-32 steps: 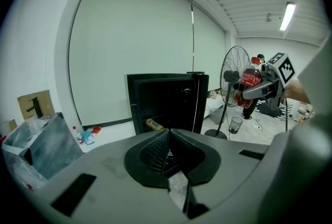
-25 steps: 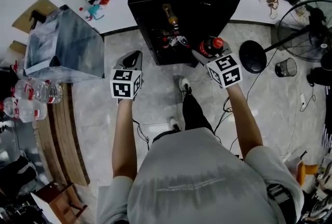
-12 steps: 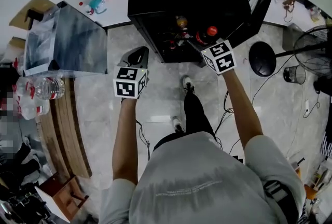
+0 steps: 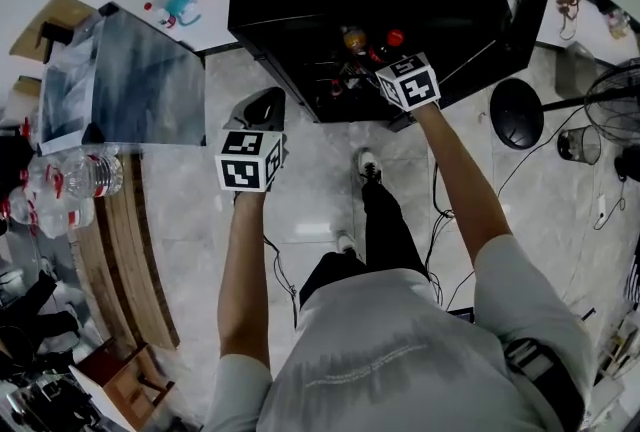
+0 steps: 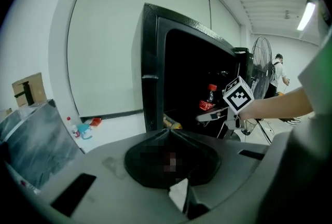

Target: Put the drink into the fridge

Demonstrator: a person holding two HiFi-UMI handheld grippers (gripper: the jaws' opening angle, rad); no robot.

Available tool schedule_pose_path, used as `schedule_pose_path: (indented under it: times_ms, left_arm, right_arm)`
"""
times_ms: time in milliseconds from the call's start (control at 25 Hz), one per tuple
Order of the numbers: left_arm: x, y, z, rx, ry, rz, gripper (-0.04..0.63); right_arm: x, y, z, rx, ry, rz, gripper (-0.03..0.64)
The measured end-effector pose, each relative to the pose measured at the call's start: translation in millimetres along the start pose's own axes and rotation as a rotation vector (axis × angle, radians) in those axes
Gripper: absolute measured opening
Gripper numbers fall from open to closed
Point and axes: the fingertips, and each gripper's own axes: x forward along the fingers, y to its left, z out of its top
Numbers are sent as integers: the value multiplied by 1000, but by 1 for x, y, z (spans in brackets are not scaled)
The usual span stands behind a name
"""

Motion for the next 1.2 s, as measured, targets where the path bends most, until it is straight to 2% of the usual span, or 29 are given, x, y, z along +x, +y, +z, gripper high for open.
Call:
schedule_pose_path:
  times_ms: [240, 360, 560, 880, 1200]
  left_arm:
    - [23, 4, -23, -20, -29, 26, 14]
    - [32, 8, -30, -31, -59, 61, 15]
    - [42, 15, -54, -43, -50, 78, 14]
    - [46, 40, -71, -60, -49, 142, 15]
    - [45, 48, -81, -88, -36, 159, 15]
  right_arm:
    - [35, -18, -17, -21, 21, -23, 307]
    - [53, -22, -19, -48, 3, -5, 307]
    - [81, -39, -24, -38, 7, -19, 307]
    - [120, -47, -7, -79, -9, -29, 307]
    - [131, -45, 4, -69, -94, -30, 308]
